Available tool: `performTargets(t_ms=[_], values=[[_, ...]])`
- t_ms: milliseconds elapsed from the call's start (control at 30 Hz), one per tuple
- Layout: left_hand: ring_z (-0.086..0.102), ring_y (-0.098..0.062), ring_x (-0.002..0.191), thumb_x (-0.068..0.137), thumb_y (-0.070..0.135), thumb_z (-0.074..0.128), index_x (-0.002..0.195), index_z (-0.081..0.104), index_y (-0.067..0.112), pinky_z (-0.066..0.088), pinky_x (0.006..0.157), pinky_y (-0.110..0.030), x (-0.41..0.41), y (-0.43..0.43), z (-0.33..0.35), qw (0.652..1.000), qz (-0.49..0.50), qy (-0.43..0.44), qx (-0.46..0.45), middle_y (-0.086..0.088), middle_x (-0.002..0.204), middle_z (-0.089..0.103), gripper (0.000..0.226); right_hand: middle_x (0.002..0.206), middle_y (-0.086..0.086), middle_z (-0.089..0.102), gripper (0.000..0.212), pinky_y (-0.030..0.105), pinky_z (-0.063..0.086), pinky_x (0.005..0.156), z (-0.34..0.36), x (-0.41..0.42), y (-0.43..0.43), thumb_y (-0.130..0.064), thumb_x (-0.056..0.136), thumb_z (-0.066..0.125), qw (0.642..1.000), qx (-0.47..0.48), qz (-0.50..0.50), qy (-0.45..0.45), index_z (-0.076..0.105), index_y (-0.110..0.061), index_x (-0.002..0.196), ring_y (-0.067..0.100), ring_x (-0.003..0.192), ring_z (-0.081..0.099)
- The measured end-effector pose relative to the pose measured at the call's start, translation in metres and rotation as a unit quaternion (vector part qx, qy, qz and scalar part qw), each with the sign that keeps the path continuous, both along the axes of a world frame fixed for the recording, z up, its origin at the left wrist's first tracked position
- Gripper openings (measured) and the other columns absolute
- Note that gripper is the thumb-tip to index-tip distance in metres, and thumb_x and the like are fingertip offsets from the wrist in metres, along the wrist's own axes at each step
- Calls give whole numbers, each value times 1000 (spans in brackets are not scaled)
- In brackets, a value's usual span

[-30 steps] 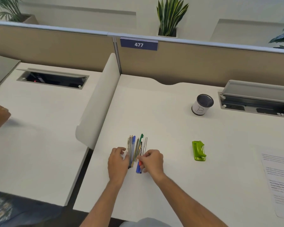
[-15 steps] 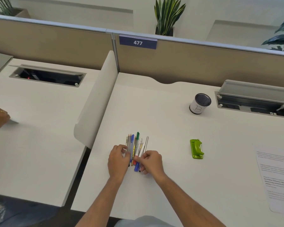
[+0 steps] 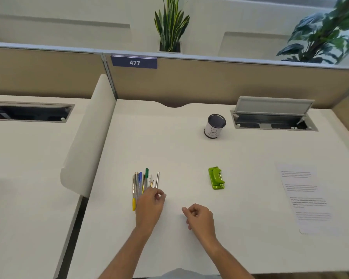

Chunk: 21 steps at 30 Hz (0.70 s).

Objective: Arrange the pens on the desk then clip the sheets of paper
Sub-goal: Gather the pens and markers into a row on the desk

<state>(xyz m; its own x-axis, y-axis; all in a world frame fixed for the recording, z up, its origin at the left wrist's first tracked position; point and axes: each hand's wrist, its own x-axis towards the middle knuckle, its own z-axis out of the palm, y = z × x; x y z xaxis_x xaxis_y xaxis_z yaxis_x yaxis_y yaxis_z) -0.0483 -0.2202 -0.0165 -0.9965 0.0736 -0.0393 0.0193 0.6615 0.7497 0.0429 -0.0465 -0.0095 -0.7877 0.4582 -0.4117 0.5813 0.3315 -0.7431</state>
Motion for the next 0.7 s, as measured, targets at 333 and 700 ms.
performTargets(t_ms=[333, 700], values=[[65, -24, 129, 103, 28, 72, 151, 60, 13, 51, 112, -37, -21, 126, 34, 965, -250, -51, -54, -5, 148, 63, 51, 69, -3, 75, 30, 34, 60, 67, 1, 59, 70, -46, 96, 77, 997, 65, -39, -13, 72, -27, 74, 14, 67, 72], [60, -29, 133, 94, 24, 83, 152, 58, 16, 47, 115, -41, -32, 210, 53, 954, -267, -121, -68, -8, 144, 63, 63, 70, -14, 69, 33, 17, 45, 56, 10, 86, 150, -61, 89, 71, 982, 182, 52, 6, 65, -32, 76, 4, 70, 66]])
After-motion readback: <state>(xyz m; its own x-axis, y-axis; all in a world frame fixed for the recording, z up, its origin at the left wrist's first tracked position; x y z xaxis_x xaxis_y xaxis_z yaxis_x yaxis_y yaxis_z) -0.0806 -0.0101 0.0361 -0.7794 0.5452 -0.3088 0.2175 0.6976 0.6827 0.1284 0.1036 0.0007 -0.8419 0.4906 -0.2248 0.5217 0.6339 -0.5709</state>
